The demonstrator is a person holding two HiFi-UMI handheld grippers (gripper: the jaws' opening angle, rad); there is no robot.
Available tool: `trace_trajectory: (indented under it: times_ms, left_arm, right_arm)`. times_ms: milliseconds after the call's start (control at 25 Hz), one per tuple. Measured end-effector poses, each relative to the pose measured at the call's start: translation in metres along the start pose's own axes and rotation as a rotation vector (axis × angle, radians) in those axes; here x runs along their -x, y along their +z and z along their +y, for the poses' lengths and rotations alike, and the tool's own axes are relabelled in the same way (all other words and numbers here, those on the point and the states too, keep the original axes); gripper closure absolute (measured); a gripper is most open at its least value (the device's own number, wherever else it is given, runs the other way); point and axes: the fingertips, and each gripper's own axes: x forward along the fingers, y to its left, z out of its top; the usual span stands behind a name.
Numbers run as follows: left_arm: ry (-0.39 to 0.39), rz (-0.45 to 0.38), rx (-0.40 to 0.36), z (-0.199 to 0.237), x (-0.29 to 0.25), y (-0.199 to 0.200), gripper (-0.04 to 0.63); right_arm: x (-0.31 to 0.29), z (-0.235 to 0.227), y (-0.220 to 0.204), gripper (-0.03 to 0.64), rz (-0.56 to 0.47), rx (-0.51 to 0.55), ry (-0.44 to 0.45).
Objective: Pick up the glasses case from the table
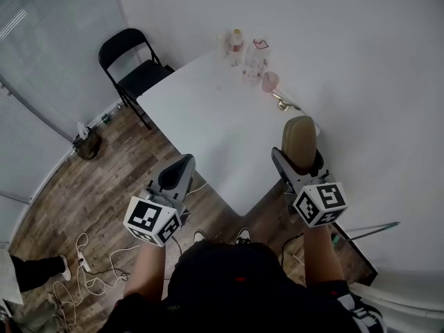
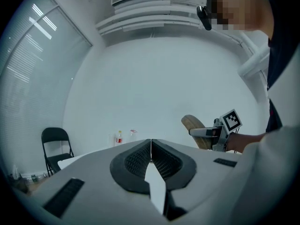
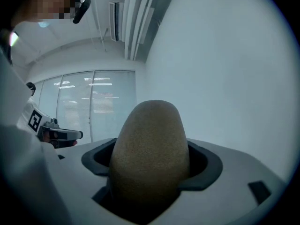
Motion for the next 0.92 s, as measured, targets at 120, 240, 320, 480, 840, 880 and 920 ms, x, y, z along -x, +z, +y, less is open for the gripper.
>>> trace_trajectory:
  times_ms: [120, 240, 320, 480, 840, 880, 920]
  left_arm:
    - [-0.015, -0.005, -0.022, -0.006, 0.0, 0.009, 0.572]
    - [-0.031, -0.015, -0.038, -0.011, 0.0, 0.016, 0.572]
    - [-0.035, -0.022, -0.039, -0.013, -0.001, 0.017, 0.572]
    - [-0.041, -0.024, -0.046, -0.015, -0.005, 0.021, 0.572]
    - [-0.043, -0.031, -0.008, -0.01, -0.005, 0.023, 0.572]
    - [-0.04, -0.031, -0.006, -0.009, -0.005, 0.023, 0.572]
    - [-0.038, -0.031, -0.005, -0.009, -0.004, 0.023, 0.572]
  right_arm:
    - [0.01, 0.011, 0.015, 0.215, -0.039, 0.053, 0.016]
    - [0.017, 0.02, 0.026, 0.215, -0.073, 0.067, 0.021]
    - [0.022, 0.023, 0.028, 0.215, -0.084, 0.065, 0.026]
    - [0.028, 0.023, 0.033, 0.215, -0.103, 0.08, 0.031]
    - [0.031, 0.028, 0.041, 0.215, -0.116, 0.1, 0.04]
    - [0.031, 0.029, 0.042, 0.215, -0.115, 0.107, 0.042]
    - [0.032, 0.03, 0.042, 0.215, -0.115, 0.113, 0.045]
